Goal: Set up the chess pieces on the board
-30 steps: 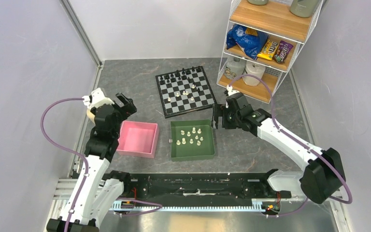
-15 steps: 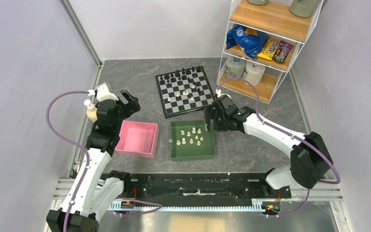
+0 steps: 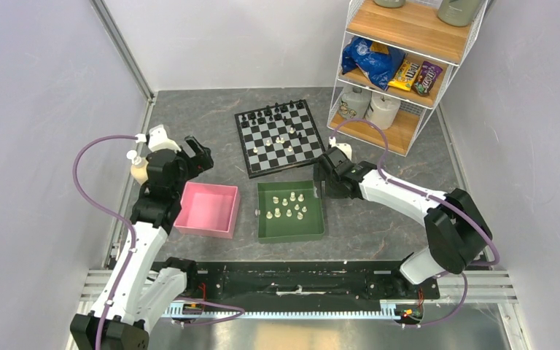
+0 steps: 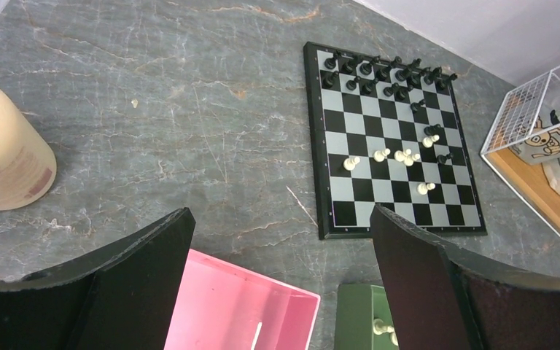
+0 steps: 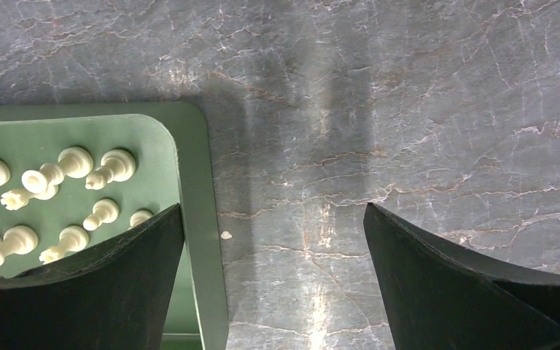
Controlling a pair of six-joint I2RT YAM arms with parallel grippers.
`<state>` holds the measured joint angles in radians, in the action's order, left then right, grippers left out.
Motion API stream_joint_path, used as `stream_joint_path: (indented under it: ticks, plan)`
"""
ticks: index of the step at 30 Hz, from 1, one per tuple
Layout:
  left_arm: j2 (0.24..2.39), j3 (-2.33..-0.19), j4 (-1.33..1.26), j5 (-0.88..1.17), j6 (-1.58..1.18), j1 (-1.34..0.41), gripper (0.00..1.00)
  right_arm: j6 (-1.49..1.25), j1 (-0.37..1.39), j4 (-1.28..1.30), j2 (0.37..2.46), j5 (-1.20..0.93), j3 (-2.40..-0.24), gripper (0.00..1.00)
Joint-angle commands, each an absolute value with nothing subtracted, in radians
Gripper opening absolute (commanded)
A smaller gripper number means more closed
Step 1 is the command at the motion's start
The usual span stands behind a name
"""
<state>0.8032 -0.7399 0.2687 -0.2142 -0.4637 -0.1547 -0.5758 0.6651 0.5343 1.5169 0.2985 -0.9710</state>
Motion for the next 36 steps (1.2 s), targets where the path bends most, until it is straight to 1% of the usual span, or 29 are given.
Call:
stream_joint_path:
  ticks: [1,8,15,24,29,36]
  plan:
    - [0.815,-0.77,0.262,-0.174,-0.431,-0.156,0.99,-0.567,0.667,0.504,1.525,0.352,-0.961,0.99]
    - [0.823,-0.772,0.255,-0.136,-0.425,-0.157,0.99,-0.552,0.649,0.493,1.505,0.363,-0.937,0.99]
    - [0.826,-0.763,0.249,-0.111,-0.421,-0.156,0.99,-0.517,0.588,0.489,1.461,0.351,-0.911,0.99]
    - [0.842,-0.761,0.231,-0.048,-0.408,-0.156,0.99,-0.467,0.409,0.489,1.406,0.316,-0.872,0.99]
    - [0.866,-0.764,0.221,-0.003,-0.401,-0.156,0.99,-0.449,0.341,0.489,1.398,0.326,-0.859,0.99]
    - [0.91,-0.77,0.184,0.169,-0.391,-0.158,0.99,-0.445,0.258,0.49,1.413,0.339,-0.867,0.99]
